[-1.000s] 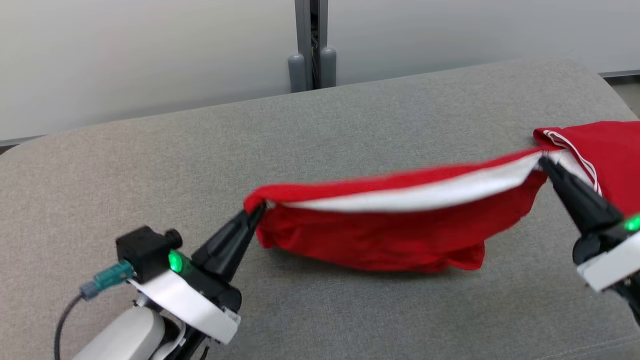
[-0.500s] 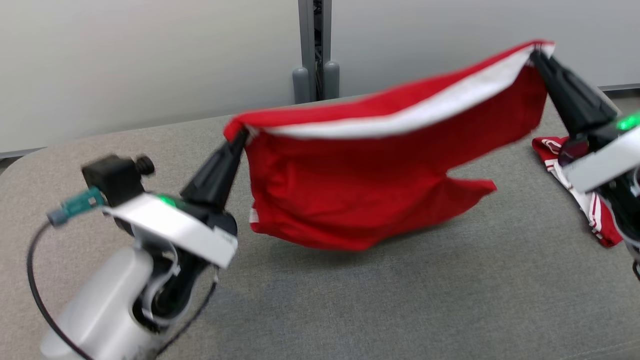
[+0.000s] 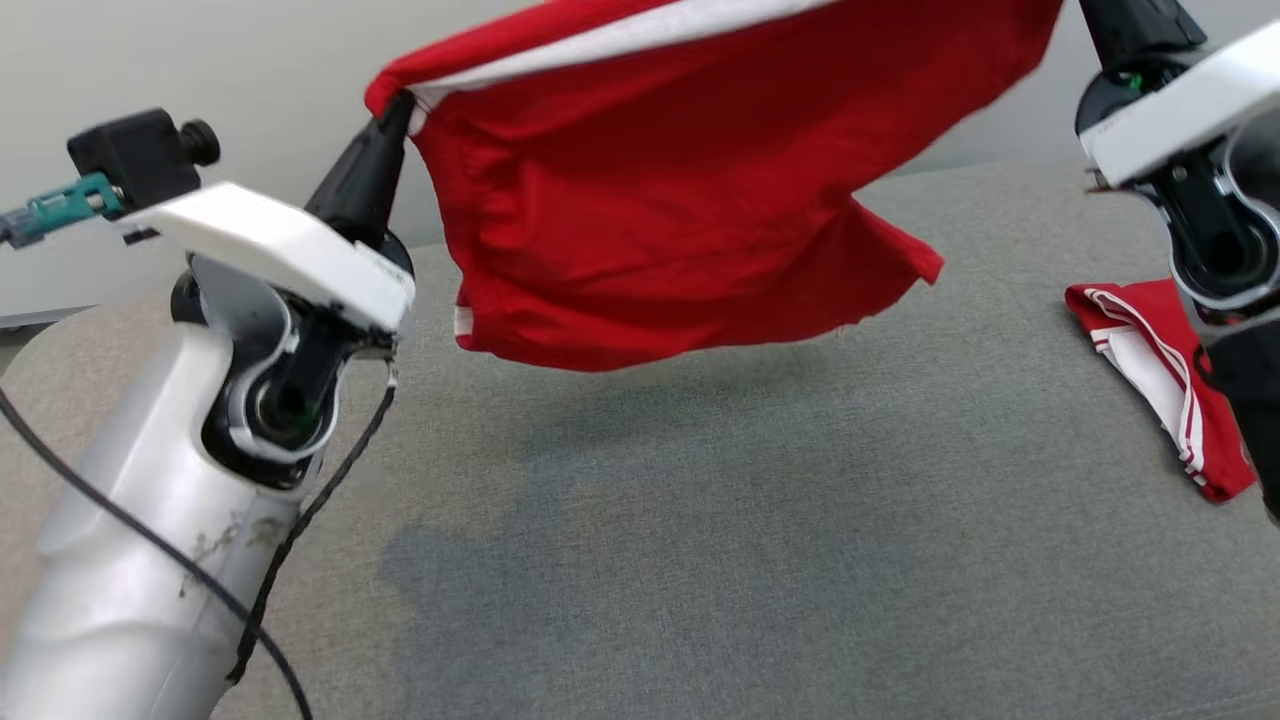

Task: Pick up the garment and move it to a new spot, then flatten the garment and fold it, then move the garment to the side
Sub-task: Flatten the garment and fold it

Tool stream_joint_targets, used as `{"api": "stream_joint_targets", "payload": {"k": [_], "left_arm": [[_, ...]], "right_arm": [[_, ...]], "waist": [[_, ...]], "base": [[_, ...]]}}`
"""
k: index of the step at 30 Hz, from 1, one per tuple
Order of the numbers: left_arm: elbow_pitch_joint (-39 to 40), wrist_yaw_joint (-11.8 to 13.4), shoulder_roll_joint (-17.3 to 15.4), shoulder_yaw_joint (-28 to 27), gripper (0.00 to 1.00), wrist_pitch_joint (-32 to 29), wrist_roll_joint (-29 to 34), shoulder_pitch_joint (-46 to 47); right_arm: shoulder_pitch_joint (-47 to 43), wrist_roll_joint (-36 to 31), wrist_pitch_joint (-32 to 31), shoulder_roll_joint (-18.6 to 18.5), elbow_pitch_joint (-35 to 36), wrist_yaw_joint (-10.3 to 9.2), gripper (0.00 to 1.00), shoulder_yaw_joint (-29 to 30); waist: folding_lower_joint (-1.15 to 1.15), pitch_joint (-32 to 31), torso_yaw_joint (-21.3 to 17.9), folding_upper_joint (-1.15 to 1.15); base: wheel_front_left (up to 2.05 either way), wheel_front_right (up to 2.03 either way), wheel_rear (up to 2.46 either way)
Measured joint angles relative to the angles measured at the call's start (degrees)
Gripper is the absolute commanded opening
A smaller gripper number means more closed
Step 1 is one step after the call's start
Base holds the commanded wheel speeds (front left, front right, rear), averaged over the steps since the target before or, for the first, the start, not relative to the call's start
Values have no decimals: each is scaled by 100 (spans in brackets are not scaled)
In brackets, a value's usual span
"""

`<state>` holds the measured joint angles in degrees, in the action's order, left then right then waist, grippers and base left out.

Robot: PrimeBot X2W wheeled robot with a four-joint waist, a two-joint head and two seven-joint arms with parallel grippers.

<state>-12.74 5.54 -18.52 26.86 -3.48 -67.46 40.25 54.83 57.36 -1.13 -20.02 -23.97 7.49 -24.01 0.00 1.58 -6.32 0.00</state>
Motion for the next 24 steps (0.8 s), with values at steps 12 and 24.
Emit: {"api": "stream_joint_targets", "payload": {"k": [12,24], "left_arm": [[-595,263,425,-530,0,-404,-910,293],[-716,191,269,-328,0,-314,-443,796]], "right_arm": [[459,21,255,133,-658,0,0,-441],[837,160,285,-68,-937,1,0,-840]], "waist": [[0,10,38,0],[0,388,42,0]], "base": [[0,0,0],[0,0,0]]}}
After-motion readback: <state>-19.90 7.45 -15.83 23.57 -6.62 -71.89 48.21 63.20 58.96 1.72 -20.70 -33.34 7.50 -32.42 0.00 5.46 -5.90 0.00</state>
